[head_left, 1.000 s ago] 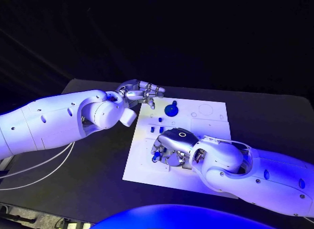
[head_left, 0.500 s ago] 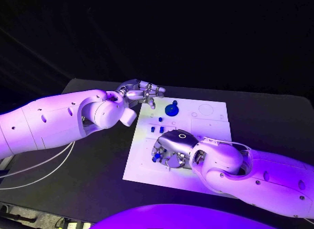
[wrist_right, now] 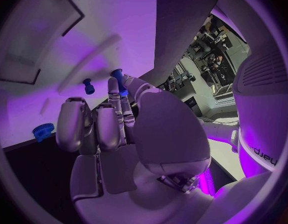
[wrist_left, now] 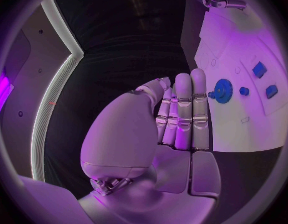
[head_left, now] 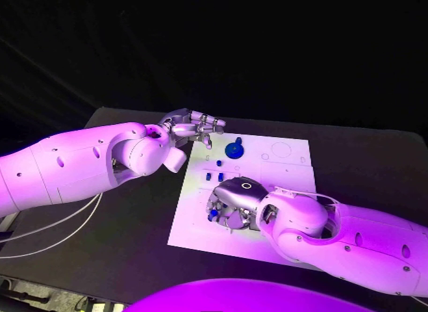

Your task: Assemble the parts on the task board

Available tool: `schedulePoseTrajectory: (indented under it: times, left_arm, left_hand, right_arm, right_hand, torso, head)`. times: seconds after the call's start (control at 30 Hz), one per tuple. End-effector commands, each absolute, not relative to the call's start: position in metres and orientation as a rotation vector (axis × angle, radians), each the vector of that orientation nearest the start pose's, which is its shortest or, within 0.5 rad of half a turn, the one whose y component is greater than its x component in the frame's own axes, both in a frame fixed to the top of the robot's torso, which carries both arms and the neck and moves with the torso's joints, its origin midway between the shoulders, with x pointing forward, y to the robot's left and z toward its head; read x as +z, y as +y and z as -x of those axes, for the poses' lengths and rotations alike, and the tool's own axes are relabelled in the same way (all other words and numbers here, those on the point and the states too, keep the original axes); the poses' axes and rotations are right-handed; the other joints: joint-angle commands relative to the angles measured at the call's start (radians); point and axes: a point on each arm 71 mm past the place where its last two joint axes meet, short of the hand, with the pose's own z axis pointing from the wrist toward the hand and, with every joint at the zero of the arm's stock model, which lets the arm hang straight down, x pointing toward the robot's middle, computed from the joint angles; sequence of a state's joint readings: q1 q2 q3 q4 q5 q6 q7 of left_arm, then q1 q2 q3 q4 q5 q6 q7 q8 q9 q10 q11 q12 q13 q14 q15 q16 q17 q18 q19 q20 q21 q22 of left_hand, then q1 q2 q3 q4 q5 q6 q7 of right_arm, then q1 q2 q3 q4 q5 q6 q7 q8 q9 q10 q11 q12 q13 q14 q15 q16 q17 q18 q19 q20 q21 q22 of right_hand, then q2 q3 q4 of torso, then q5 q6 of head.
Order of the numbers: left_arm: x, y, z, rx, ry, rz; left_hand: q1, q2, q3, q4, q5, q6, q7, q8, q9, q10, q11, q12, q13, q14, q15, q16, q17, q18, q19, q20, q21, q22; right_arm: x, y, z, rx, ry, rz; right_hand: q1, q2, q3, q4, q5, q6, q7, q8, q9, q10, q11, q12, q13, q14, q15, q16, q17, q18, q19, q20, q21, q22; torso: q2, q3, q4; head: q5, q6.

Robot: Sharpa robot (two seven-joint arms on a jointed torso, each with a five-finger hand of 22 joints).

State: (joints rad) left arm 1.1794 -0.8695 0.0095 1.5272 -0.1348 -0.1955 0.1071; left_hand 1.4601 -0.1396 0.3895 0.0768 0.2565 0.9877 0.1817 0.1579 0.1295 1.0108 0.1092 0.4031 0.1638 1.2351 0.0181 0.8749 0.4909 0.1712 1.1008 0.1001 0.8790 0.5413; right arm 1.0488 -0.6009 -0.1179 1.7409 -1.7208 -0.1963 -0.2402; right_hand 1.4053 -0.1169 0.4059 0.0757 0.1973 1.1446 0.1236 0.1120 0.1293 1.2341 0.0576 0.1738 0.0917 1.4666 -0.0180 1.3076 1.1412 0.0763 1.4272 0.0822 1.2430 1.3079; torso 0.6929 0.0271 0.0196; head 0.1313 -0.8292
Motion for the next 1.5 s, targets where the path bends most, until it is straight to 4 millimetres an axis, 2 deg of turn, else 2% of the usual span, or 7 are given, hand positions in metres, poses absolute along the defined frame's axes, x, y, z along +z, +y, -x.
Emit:
schedulePoseTrajectory:
  times: [0.03, 0.73, 1.0, 1.13, 1.3, 1.4, 1.5]
  left_arm:
    - [-0.185, 0.21, -0.486, -1.463, 1.736, 1.087]
    - [-0.186, 0.21, -0.486, -1.462, 1.739, 1.087]
    - [-0.186, 0.211, -0.486, -1.461, 1.741, 1.088]
    - [-0.186, 0.211, -0.486, -1.461, 1.742, 1.088]
    - [-0.186, 0.211, -0.486, -1.461, 1.743, 1.088]
    - [-0.187, 0.211, -0.486, -1.462, 1.746, 1.088]
    - [-0.187, 0.212, -0.486, -1.458, 1.745, 1.09]
  left_hand:
    - [-0.003, 0.009, -0.002, -0.004, 0.002, -0.007, 0.002, 0.004, -0.001, -0.007, -0.003, 0.007, -0.001, -0.007, 0.001, -0.003, -0.001, 0.014, 0.003, 0.004, -0.004, -0.001]
    - [-0.003, 0.009, -0.002, -0.004, 0.002, -0.007, 0.002, 0.005, -0.001, -0.007, -0.003, 0.007, -0.001, -0.008, 0.001, -0.003, -0.001, 0.014, 0.003, 0.004, -0.005, -0.001]
    - [-0.003, 0.009, -0.002, -0.004, 0.002, -0.007, 0.002, 0.005, -0.001, -0.007, -0.003, 0.007, -0.001, -0.008, 0.001, -0.003, -0.001, 0.014, 0.003, 0.004, -0.005, -0.001]
    - [-0.003, 0.009, -0.002, -0.004, 0.002, -0.007, 0.002, 0.005, -0.001, -0.007, -0.003, 0.007, -0.001, -0.008, 0.001, -0.003, -0.001, 0.014, 0.003, 0.004, -0.005, -0.001]
    - [-0.004, 0.01, -0.002, -0.003, 0.002, -0.007, 0.002, 0.005, -0.002, -0.008, -0.002, 0.008, -0.002, -0.008, 0.001, -0.004, -0.002, 0.014, 0.003, 0.005, -0.005, -0.002]
    - [-0.004, 0.01, -0.002, -0.003, 0.002, -0.007, 0.002, 0.005, -0.002, -0.008, -0.002, 0.008, -0.002, -0.008, 0.001, -0.004, -0.002, 0.014, 0.003, 0.005, -0.005, -0.002]
    - [-0.004, 0.01, -0.002, -0.003, 0.002, -0.007, 0.002, 0.005, -0.002, -0.008, -0.002, 0.008, -0.002, -0.008, 0.001, -0.004, -0.002, 0.014, 0.003, 0.005, -0.005, -0.002]
  right_arm:
    - [-0.251, -0.03, -0.361, 0.852, 1.803, 0.616]
    - [-0.249, -0.032, -0.357, 0.89, 1.752, 0.561]
    - [-0.242, -0.038, -0.355, 0.927, 1.683, 0.503]
    - [-0.236, -0.044, -0.354, 0.939, 1.66, 0.469]
    - [-0.22, -0.069, -0.359, 0.954, 1.636, 0.366]
    - [-0.208, -0.098, -0.368, 0.952, 1.662, 0.235]
    - [-0.201, -0.129, -0.374, 0.928, 1.716, 0.096]
  right_hand:
    - [-0.016, -0.009, -0.01, 0.0, 0.012, -0.017, 0.01, -0.014, -0.004, -0.014, 0.005, -0.01, -0.001, 0.027, 0.001, 0.002, -0.002, -0.007, -0.003, 0.004, -0.007, 0.124]
    - [-0.058, -0.045, -0.038, 0.008, 0.002, -0.136, 0.013, -0.052, -0.034, -0.027, 0.008, -0.021, 0.003, 0.025, 0.005, 0.002, -0.008, -0.002, -0.01, 0.011, -0.026, 0.121]
    - [-0.058, -0.051, -0.061, 0.006, -0.001, -0.392, -0.021, -0.057, -0.071, -0.017, -0.009, -0.02, 0.011, 0.026, -0.009, 0.004, -0.007, -0.003, -0.005, 0.0, -0.025, 0.126]
    - [-0.057, -0.051, -0.071, 0.007, -0.001, -0.445, -0.025, -0.059, -0.073, -0.012, -0.012, -0.018, 0.014, 0.026, -0.011, 0.005, -0.006, -0.004, -0.003, -0.002, -0.023, 0.128]
    - [-0.055, -0.049, -0.082, 0.01, 0.004, -0.355, 0.002, -0.039, -0.06, 0.01, -0.013, -0.006, 0.023, 0.024, -0.013, -0.002, -0.018, -0.002, -0.007, -0.005, -0.035, 0.125]
    - [-0.062, -0.044, -0.093, 0.017, 0.009, -0.194, 0.018, 0.035, -0.03, 0.054, 0.0, 0.026, 0.043, 0.023, -0.003, -0.004, -0.02, -0.003, -0.008, -0.001, -0.039, 0.125]
    - [-0.091, -0.053, -0.128, 0.031, 0.025, -0.11, 0.001, 0.084, -0.01, 0.12, -0.017, 0.096, 0.089, 0.028, -0.013, 0.007, -0.005, -0.004, -0.003, -0.003, -0.029, 0.13]
  torso:
    - [0.0, 0.0001, 0.0004]
    - [-0.001, -0.0001, -0.0007]
    - [0.0, 0.0004, -0.0007]
    - [-0.001, 0.0003, -0.001]
    - [-0.003, -0.0002, -0.0006]
    - [-0.004, -0.0015, -0.0004]
    - [-0.009, -0.0038, -0.004]
  head:
    - [0.0, -0.001]
    - [-0.003, 0.005]
    - [-0.007, 0.01]
    - [-0.011, 0.013]
    - [-0.03, 0.021]
    - [-0.063, 0.028]
    - [-0.09, 0.033]
